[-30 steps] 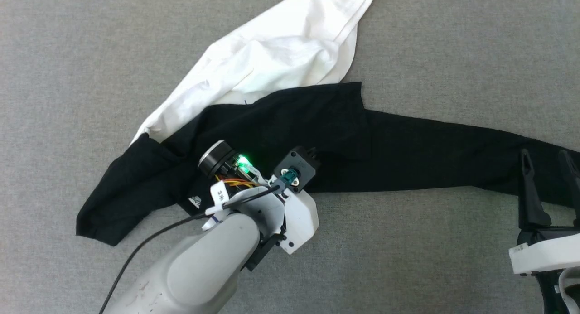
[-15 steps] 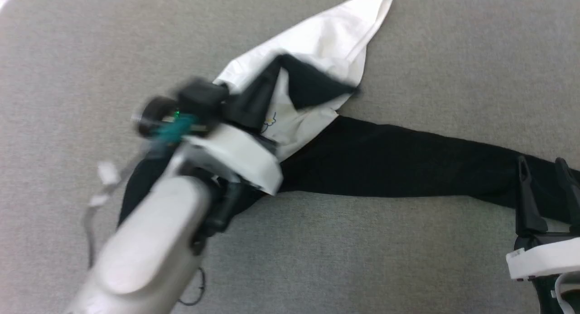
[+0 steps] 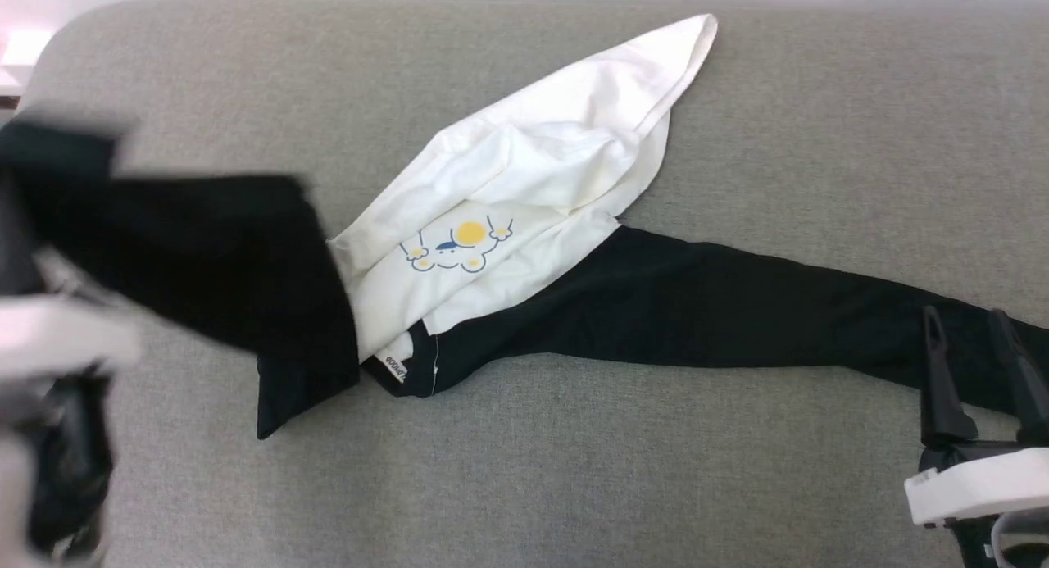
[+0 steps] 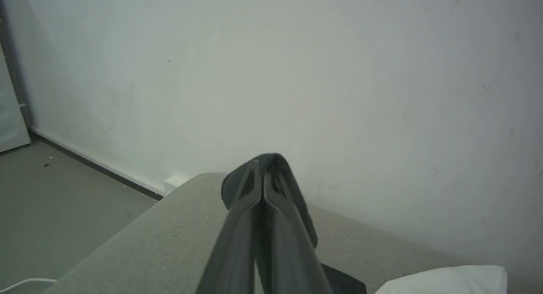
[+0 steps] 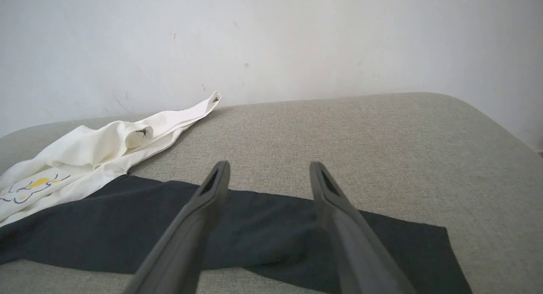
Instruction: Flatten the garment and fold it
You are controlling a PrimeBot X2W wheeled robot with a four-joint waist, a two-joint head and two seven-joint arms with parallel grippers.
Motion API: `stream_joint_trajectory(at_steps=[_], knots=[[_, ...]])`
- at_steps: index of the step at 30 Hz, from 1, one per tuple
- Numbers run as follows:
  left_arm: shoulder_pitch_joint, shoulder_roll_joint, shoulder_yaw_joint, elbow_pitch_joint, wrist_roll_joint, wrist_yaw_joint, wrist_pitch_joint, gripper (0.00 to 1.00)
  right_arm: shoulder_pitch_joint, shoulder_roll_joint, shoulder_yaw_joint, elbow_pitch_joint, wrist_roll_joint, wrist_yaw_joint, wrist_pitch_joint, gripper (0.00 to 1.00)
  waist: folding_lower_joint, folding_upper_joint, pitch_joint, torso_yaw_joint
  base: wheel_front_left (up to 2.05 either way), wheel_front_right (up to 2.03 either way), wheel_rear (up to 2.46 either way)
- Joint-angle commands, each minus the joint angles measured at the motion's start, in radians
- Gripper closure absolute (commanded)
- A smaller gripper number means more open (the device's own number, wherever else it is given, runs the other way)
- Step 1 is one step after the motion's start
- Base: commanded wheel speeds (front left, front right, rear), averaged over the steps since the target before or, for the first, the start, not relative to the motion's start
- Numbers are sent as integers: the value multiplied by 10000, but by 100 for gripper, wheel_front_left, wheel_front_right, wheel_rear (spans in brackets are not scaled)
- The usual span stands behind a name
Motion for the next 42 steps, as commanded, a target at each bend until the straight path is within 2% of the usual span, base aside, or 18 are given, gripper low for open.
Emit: stream_joint_trajectory(at_steps=[1, 3, 4, 8, 9, 10, 11, 15, 18, 23, 28, 31, 34, 37, 42], knots=[[400, -106, 277, 5, -237, 88, -146, 100, 109, 25, -4, -9, -79, -19, -30, 0, 1, -1, -26, -23, 0, 0, 0], [1072, -227, 611, -56, -519, 90, -226, 78, 204, 34, -26, -40, -135, -19, -17, 0, 1, -1, -41, -9, 0, 0, 0], [1352, -346, 692, -105, -674, 68, -247, 70, 245, 38, -32, -59, -154, -19, -7, 0, 1, -1, -53, 11, 0, 0, 0], [2205, -882, 682, -72, -1115, 15, -300, 61, 309, 50, 17, -135, -186, -19, 92, 0, 1, -1, -112, 119, 0, 0, 0], [2377, -962, 615, 26, -1149, 45, -248, 53, 294, 51, 20, -142, -160, -19, 125, 0, 1, -1, -128, 155, 0, 0, 0], [2501, -1045, 554, 123, -1173, 59, -240, 13, 280, 52, 34, -151, -138, -19, 160, 0, 1, -1, -136, 187, 0, 0, 0], [2565, -1183, 548, 215, -1219, 63, -335, 0, 265, 53, 55, -167, -126, -19, 193, 0, 1, -1, -135, 214, 0, 0, 0], [2681, -1407, 450, 499, -1273, -48, -554, 0, 231, 54, 65, -246, -119, -19, 278, 0, 1, -1, -134, 292, 0, 0, 0], [2748, -1349, 468, 511, -1188, -48, -641, 0, 226, 55, 45, -287, -136, -19, 314, 0, 1, -1, -154, 291, 0, 0, 0], [2897, -859, 449, -96, -593, 45, -793, 0, 270, 56, 9, -301, -129, -19, 337, 0, 1, -1, -221, 239, 0, 0, 0], [2612, -190, -415, -1163, 640, -217, -1004, 0, 287, 58, 8, -287, -123, -19, 338, 0, 1, -1, -267, 183, 0, 0, 0], [2164, -90, -1333, -1779, 1470, -468, -1251, 0, 289, 59, 49, -316, -132, -19, 322, 0, 1, -1, -251, 127, 0, 0, 0], [1746, -235, -2344, -1970, 2294, -738, -1654, 0, 273, 60, 106, -335, -118, -19, 316, 0, 1, -1, -222, 36, 0, 0, 0], [1568, -740, -3200, -1860, 2863, -857, -2060, 0, 277, 61, 142, -324, -103, -19, 306, 0, 1, -1, -215, -70, 0, 0, 0], [1983, -1244, -3802, -977, 3653, -719, -2351, 0, 308, 61, 142, -292, -93, -19, 343, 0, 1, -1, -248, -170, 0, 0, 0]])
